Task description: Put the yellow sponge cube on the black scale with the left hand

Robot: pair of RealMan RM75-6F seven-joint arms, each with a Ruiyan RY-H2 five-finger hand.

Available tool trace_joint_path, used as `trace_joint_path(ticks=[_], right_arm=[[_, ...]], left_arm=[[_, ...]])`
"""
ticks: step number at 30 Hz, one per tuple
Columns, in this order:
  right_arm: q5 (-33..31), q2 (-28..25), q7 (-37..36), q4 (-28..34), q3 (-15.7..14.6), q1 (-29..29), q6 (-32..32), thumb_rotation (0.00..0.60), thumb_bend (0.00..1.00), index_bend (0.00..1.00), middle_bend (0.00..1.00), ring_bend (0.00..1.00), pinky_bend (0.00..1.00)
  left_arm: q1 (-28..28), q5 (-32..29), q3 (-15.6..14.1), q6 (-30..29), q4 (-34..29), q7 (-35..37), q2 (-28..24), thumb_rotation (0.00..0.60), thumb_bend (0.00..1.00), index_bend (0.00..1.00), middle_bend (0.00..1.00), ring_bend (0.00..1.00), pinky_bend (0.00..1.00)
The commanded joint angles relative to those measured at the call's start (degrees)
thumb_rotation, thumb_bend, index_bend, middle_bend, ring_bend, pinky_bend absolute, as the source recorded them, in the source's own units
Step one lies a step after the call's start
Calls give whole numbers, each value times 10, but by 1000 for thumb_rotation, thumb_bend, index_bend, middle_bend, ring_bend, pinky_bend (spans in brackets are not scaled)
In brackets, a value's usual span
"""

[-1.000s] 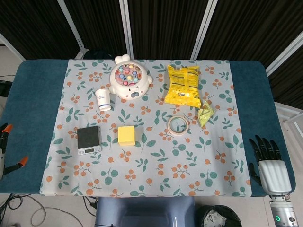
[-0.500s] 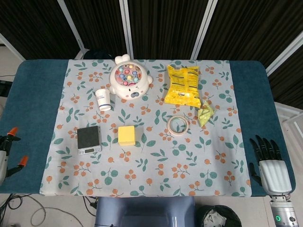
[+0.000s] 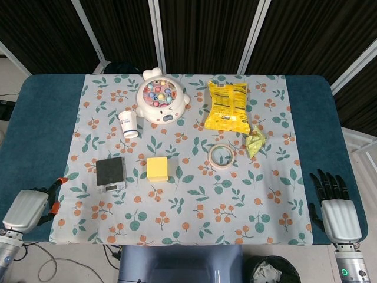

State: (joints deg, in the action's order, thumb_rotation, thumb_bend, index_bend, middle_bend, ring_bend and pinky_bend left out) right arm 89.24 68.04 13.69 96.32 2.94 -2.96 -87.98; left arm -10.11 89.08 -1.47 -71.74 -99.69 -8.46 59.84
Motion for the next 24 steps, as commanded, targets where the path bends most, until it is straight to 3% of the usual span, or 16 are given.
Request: trace_joint_path(ticks=[1,12,24], right_arm=[[-1,-1,-1,0,1,0,-1,600,582,0,0,0,0],[-6,-2,-4,-1,3,2,-2,600,582,0,0,0,0],[-10,-3,-5,-3,5,2,-3,600,582,0,0,0,0]], left_arm=[[-18,-19,-9,42,1,-30,21,600,526,198,693,614,635],[-51,-50,-19,121,30,-42,74,600,545,198,698,619,639],[-67,-78,-4,134,64,-56,119,600,552,197,697,619,638]])
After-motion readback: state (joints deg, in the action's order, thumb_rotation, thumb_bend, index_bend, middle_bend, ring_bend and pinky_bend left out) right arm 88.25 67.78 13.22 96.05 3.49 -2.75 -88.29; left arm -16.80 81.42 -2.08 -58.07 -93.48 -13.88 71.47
